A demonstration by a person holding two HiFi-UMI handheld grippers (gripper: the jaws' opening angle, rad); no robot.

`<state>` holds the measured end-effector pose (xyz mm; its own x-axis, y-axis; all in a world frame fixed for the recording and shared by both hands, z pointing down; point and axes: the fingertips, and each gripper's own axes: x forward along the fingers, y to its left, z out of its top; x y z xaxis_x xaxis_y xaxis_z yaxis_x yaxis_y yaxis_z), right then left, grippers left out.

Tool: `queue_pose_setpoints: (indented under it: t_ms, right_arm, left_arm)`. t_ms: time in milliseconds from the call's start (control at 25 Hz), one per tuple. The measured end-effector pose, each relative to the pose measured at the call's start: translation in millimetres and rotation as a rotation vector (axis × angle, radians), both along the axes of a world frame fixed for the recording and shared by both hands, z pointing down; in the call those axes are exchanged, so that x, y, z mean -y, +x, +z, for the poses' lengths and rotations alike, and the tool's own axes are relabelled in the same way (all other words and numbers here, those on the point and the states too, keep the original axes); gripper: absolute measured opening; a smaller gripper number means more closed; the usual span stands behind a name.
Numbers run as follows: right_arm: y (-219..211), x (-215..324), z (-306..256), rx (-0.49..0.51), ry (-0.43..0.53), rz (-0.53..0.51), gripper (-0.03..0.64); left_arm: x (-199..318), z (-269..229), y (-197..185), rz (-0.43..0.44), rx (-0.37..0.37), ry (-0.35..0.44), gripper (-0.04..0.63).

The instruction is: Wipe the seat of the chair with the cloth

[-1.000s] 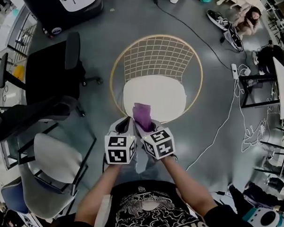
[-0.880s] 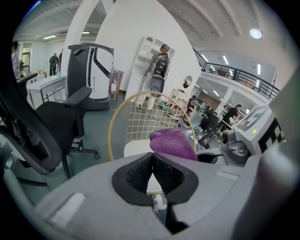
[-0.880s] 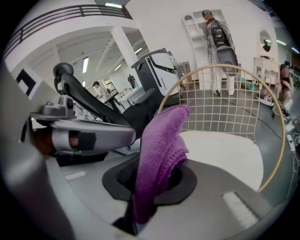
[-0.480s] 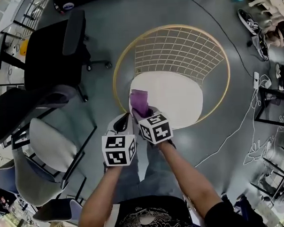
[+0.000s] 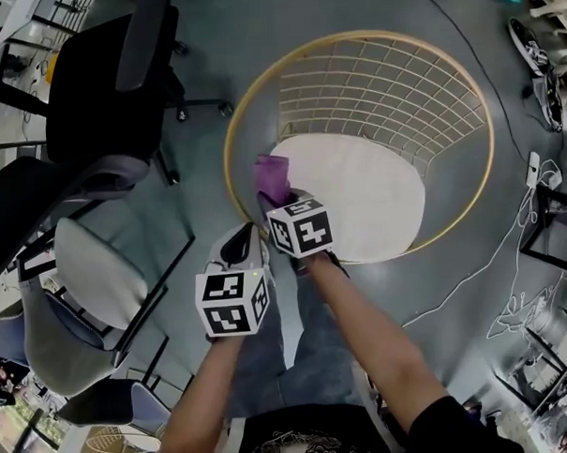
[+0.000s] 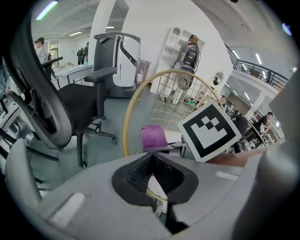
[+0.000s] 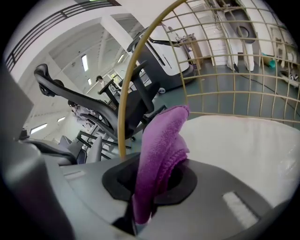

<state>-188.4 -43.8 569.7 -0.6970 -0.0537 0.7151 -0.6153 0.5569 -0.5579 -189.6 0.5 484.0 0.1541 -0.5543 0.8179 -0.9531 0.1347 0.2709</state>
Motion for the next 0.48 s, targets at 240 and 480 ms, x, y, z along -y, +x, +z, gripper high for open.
queue_pose_setpoints:
  t_ms: [240,480]
  right_arm:
    - [-1,17,15,0.017,-0.030,0.024,0.062]
    - [3,38,18,0.086,-0.101,0.137,0.062]
  left_arm:
    - [8,9,8,-0.015,-0.007,-0.005,0.000]
    - [15,17,16,-0.002,-0.005,-0.018,0.000]
